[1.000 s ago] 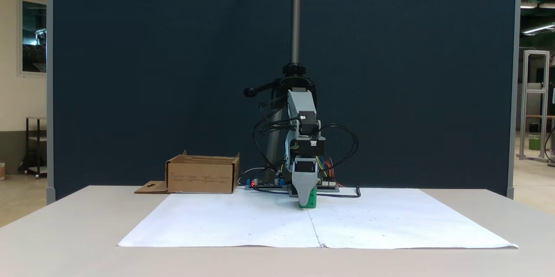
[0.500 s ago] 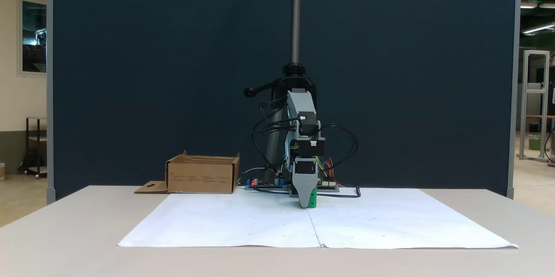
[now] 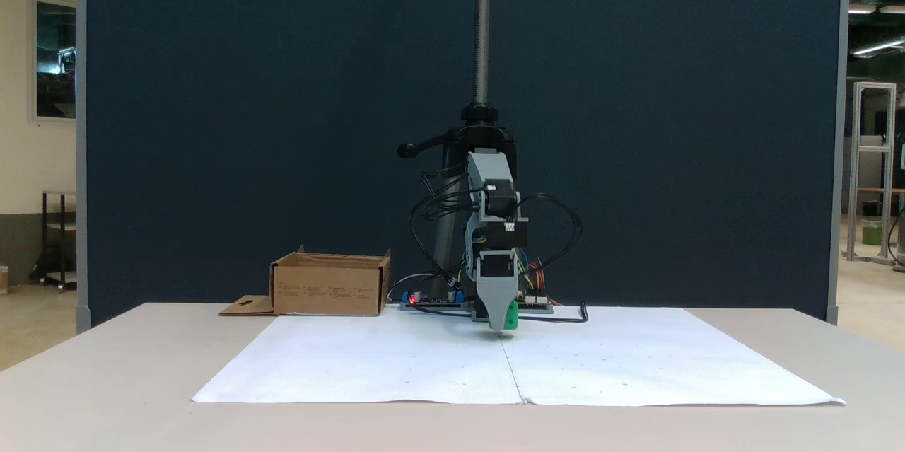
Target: Grasp a green dice and put it in the bin.
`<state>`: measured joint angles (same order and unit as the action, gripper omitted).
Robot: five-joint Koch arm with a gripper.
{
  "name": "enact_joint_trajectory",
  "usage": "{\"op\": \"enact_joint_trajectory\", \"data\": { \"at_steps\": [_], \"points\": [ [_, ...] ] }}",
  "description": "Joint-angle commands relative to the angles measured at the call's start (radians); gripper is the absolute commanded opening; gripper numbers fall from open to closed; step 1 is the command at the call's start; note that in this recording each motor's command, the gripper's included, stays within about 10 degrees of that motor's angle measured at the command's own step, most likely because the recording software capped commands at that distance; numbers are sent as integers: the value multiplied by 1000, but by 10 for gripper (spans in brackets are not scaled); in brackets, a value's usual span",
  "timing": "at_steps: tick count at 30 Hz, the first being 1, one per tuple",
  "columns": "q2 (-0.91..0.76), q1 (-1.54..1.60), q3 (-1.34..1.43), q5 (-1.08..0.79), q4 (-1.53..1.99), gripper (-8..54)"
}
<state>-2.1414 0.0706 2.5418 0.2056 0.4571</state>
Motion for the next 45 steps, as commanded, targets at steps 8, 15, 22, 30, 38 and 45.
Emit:
{"op": "enact_joint_trajectory", "data": {
  "at_steps": [8,15,22,30,38,45],
  "points": [
    [14,-321,-204,-198,-276,117],
    [137,-661,-477,-330,-302,117],
    [193,-1049,-601,-374,-298,117],
    [206,-1483,-618,-449,-256,117],
    [270,-1733,-646,-555,-201,117],
    [469,-1855,-764,-652,-206,117]
  ]
}}
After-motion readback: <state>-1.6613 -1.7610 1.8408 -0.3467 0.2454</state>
